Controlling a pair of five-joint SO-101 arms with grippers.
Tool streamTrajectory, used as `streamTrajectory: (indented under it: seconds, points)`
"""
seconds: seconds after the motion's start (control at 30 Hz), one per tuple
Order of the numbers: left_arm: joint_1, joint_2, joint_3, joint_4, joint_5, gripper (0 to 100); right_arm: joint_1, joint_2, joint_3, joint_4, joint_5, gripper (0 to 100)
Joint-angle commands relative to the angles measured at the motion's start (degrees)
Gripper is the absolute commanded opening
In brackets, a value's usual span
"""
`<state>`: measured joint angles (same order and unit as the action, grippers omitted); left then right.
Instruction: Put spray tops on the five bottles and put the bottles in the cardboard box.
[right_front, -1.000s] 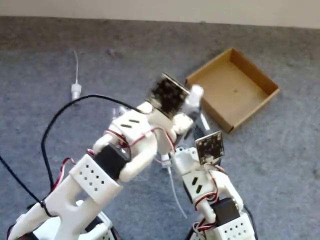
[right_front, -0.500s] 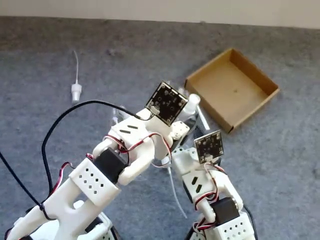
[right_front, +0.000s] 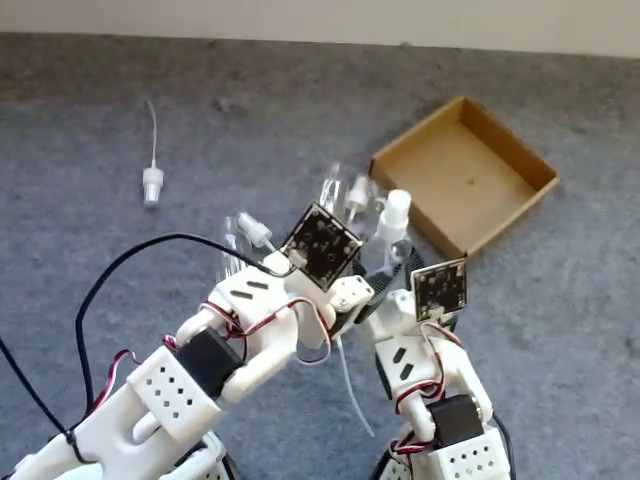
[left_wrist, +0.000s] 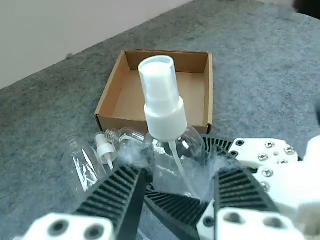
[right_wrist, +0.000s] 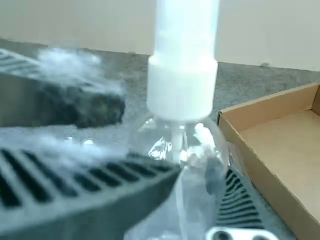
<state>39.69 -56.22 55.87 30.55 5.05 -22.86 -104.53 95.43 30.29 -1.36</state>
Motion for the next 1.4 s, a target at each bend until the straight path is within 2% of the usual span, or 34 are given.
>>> streamTrajectory:
  seconds: [0.0, 0.1, 0.2, 0.37, 0.53, 0.7, 0.8, 0.9, 1.1, 1.37]
  points:
    - [-0.57, -4.7, -0.22, -1.67, 0.53, 14, 1.1, -0.84, 8.57, -0.22, 0.97, 12.8]
    - [-3.3, -8.66, -0.13, -1.58, 0.44, 14, 1.1, -0.84, 8.57, -0.22, 0.97, 12.8]
    - [-6.2, -12.26, 0.75, 2.02, 0.62, 14, 1.1, -0.84, 8.57, -0.22, 1.23, 12.8]
    - [-6.46, -17.71, 4.88, 8.26, 0.62, 14, 1.1, -0.84, 8.48, -0.22, 1.32, 12.8]
    - [-6.9, -25.63, 11.91, 8.35, 0.7, 14, 1.1, -0.84, 8.48, -1.36, 1.32, 12.8]
    - [-6.9, -36.62, 19.47, 8.35, 0.7, 0, 1.01, -0.84, 8.75, -9.71, 1.32, 12.8]
    - [-6.9, -44.0, 25.27, 8.35, 0.7, 3, 0.84, -0.84, 8.4, -10.86, 1.32, 12.8]
    - [-6.64, -49.63, 30.46, 8.26, 0.7, 1, 0.75, -0.84, 5.58, -10.77, 1.05, 12.8]
    - [-6.2, -47.78, 30.99, 8.26, 0.79, 0, 0.75, -0.84, -2.24, -10.77, 1.32, 12.8]
    - [3.82, -47.78, 33.54, 8.35, 0.7, 0, 0.75, -0.84, -5.05, -10.77, 1.41, 13.0]
